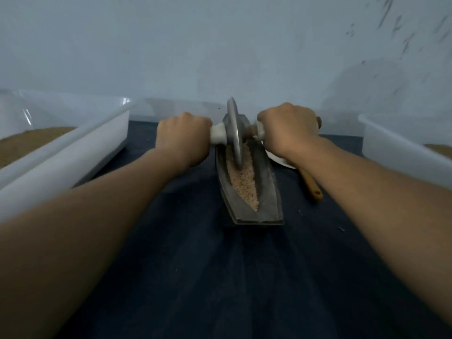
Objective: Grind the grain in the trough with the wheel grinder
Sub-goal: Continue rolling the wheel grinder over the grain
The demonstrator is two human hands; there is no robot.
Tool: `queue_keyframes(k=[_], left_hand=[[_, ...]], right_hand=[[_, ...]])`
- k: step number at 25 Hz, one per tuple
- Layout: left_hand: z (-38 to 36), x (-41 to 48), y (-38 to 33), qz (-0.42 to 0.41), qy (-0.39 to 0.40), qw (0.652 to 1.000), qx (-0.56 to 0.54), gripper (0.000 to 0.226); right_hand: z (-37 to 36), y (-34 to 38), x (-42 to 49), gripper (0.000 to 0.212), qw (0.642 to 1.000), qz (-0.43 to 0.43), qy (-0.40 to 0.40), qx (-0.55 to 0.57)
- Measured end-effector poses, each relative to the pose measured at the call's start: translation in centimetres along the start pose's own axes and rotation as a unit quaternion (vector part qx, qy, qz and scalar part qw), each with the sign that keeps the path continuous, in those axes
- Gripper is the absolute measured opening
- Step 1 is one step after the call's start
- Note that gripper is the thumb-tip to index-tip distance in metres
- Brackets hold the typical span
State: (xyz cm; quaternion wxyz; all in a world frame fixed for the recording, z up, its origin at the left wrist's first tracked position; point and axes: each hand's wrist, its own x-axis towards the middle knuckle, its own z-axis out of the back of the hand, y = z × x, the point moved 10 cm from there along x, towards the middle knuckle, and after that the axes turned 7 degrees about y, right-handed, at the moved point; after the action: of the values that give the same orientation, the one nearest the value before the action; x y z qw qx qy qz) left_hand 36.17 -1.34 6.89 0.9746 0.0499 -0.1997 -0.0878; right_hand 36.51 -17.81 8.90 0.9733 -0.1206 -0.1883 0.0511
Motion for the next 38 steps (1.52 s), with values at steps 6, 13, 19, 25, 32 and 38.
queue_keyframes(k=[6, 13, 19, 25, 32, 38], left_hand=[[5.9, -6.2, -2.0, -0.141, -0.142, 0.975, 0.100, 0.013], [1.9, 1.1, -2.1, -0.036, -0.037, 0.992, 0.114, 0.011], [2.8, -2.2, -2.4, -0.092, -0.050, 0.988, 0.110, 0.014], [4.3, -5.9, -2.0, -0.124, -0.110, 0.982, 0.092, 0.021], [2.4, 2.1, -2.8, -0.059, -0.013, 0.993, 0.100, 0.015], [5.1, -6.5, -0.9, -0.148, -0.116, 0.980, 0.063, 0.015]], right_hand=[[1.2, -2.1, -9.3, 0.029, 0.995, 0.083, -0.030, 0.039], [-2.8, -2.2, -1.1, 0.010, 0.995, -0.009, 0.007, 0.098], [-0.9, -2.0, -5.3, 0.032, 0.996, 0.024, -0.071, 0.047], [0.9, -2.0, -9.1, 0.051, 0.992, 0.046, -0.117, 0.014], [-4.0, -2.3, -0.9, 0.011, 0.986, -0.033, 0.089, 0.135], [2.5, -2.8, -9.6, 0.039, 0.992, 0.043, -0.115, -0.001]])
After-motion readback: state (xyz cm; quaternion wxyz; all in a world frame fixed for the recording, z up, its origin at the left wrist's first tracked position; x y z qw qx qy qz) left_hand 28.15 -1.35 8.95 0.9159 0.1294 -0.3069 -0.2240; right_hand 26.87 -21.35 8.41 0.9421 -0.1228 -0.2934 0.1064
